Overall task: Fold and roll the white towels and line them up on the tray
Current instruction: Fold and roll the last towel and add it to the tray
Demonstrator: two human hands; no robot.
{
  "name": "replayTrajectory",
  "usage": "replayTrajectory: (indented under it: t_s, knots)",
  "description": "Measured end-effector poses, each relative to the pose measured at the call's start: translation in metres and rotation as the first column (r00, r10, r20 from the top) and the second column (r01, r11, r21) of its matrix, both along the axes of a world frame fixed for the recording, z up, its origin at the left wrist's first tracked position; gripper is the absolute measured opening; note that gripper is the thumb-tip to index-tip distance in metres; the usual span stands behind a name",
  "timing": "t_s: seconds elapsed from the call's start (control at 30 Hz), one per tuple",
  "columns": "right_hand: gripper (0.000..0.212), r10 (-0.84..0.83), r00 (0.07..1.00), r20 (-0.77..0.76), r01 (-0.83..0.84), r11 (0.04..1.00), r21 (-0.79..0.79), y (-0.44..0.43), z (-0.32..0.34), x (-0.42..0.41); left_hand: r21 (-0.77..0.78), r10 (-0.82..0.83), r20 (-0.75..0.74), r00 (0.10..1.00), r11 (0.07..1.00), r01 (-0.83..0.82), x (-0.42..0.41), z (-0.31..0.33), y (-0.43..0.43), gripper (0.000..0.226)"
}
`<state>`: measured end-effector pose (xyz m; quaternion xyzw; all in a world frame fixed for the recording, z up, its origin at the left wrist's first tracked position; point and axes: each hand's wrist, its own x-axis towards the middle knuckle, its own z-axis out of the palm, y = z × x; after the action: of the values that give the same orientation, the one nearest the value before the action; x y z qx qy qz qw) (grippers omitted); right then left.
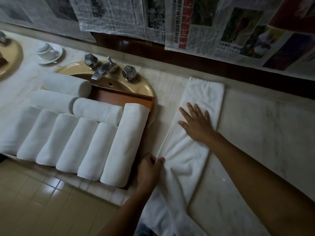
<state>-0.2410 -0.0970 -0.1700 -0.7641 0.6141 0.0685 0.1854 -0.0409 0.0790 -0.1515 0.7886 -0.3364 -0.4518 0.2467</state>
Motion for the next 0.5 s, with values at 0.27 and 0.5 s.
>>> replayTrajectory:
  t_s: [0.27, 0.5]
  knots:
    - [0.066, 0.007, 1.000, -0.015, -0.007, 1.000, 0.022, -0.001, 0.006, 0.000, -0.004, 0.079, -0.178, 0.981, 0.997, -0.081, 0.007, -0.003, 0.001, 0.044]
    - [0.064, -0.043, 0.998, 0.055, 0.043, 0.999, -0.010, 0.010, 0.011, 0.011, 0.024, 0.011, 0.039, 0.999, 1.000, -0.012, 0.001, 0.003, -0.005, 0.033]
